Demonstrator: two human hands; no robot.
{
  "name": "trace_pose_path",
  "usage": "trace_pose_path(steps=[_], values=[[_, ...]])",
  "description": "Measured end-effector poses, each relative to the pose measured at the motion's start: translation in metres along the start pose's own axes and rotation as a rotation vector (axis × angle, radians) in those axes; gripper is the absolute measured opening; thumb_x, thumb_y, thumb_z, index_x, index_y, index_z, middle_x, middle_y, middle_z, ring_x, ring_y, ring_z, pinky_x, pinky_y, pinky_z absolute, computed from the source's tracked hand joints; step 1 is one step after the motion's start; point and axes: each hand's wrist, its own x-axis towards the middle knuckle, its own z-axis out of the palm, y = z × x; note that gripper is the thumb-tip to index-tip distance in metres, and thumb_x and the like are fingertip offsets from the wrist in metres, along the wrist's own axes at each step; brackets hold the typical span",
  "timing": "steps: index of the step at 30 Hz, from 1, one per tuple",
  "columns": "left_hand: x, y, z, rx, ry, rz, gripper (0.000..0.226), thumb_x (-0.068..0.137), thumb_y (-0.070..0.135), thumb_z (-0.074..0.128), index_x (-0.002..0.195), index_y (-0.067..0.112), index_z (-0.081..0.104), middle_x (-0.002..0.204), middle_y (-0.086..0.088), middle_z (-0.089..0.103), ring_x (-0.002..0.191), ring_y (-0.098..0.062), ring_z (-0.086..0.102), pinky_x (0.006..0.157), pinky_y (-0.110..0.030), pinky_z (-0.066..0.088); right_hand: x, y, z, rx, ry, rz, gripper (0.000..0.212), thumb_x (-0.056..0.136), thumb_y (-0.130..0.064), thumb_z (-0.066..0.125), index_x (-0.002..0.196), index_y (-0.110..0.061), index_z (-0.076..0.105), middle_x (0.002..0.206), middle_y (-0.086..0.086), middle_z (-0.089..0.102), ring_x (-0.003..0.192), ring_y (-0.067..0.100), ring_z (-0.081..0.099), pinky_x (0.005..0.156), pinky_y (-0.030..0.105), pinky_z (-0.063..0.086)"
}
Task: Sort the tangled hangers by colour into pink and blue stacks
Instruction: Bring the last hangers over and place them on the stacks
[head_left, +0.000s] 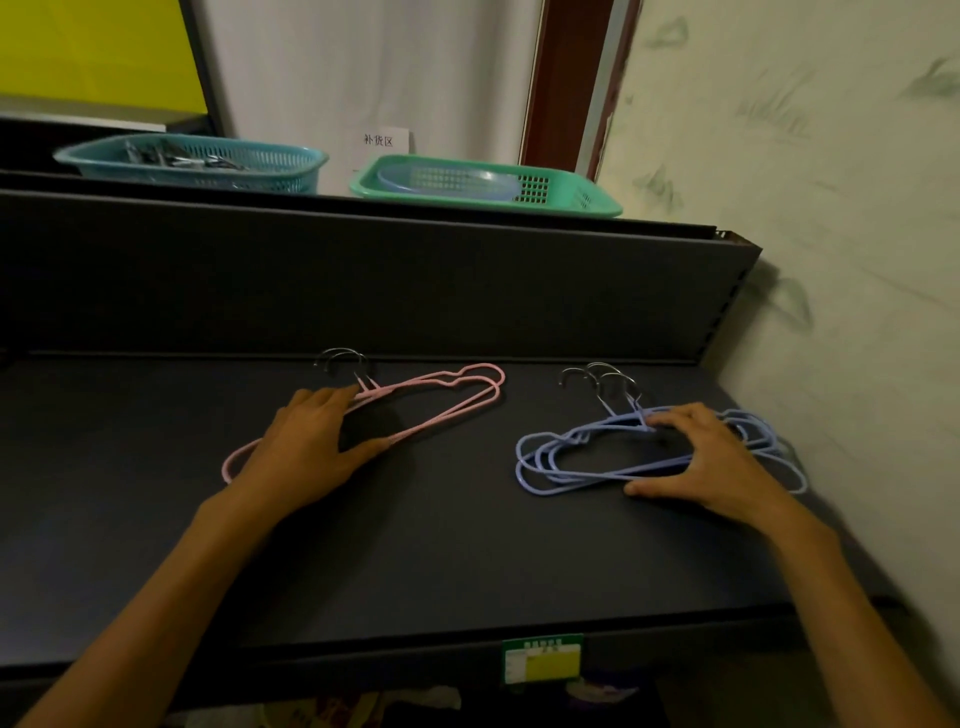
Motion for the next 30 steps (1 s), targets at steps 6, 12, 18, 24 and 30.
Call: trace_pose_path(steps=[6,12,18,24,30], values=[[-0.014,-0.009,-0.009,-0.026,0.065,0.005,0.082,0.075,0.049,0.069,0.142,0.02,0.033,0.141,-0.006,0.042,0.128,-0.023,0.036,0.103,-0.039,0.034,-0.007,-0.006,0.006,-0.017,0.074,-0.004,0.099,0.045,-0.068,0.075,0.13,-0.025,0.048,0.131,-0.004,0.038,0.121,0.016,0.04,0.104,0.036,0.037],[-0.027,-0.013,-0.004,0.003,0.019,0.004,0.088,0.071,0.051,0.072,0.142,0.021,0.031,0.139,-0.004,0.041,0.125,-0.02,0.038,0.103,-0.038,0.036,-0.014,-0.007,0.013,-0.01,0.079,-0.004,0.101,0.047,-0.076,0.065,0.132,-0.026,0.047,0.132,-0.003,0.041,0.122,0.016,0.04,0.104,0.036,0.037],[-0.034,-0.017,0.006,0.136,0.017,0.032,0.084,0.076,0.063,0.058,0.144,0.025,0.025,0.145,-0.001,0.032,0.129,-0.019,0.031,0.106,-0.039,0.028,-0.021,0.001,0.014,-0.036,0.101,0.005,0.097,0.054,-0.077,0.06,0.135,-0.027,0.042,0.135,-0.002,0.044,0.123,0.017,0.041,0.104,0.036,0.035],[-0.037,-0.016,0.014,0.168,0.067,-0.046,0.088,0.076,0.073,0.046,0.144,0.021,0.027,0.143,-0.006,0.031,0.128,-0.023,0.031,0.107,-0.041,0.028,-0.027,0.002,0.019,-0.031,0.222,-0.015,0.099,0.05,-0.083,0.053,0.131,-0.027,0.047,0.133,0.0,0.046,0.122,0.02,0.042,0.104,0.041,0.038],[-0.045,-0.018,0.004,0.138,0.125,-0.04,0.088,0.075,0.071,0.049,0.143,0.018,0.031,0.141,-0.006,0.04,0.126,-0.022,0.036,0.104,-0.038,0.031,-0.035,-0.009,0.013,-0.038,0.323,-0.084,0.091,0.053,-0.074,0.061,0.129,-0.026,0.049,0.131,0.001,0.049,0.121,0.021,0.043,0.102,0.038,0.035]])
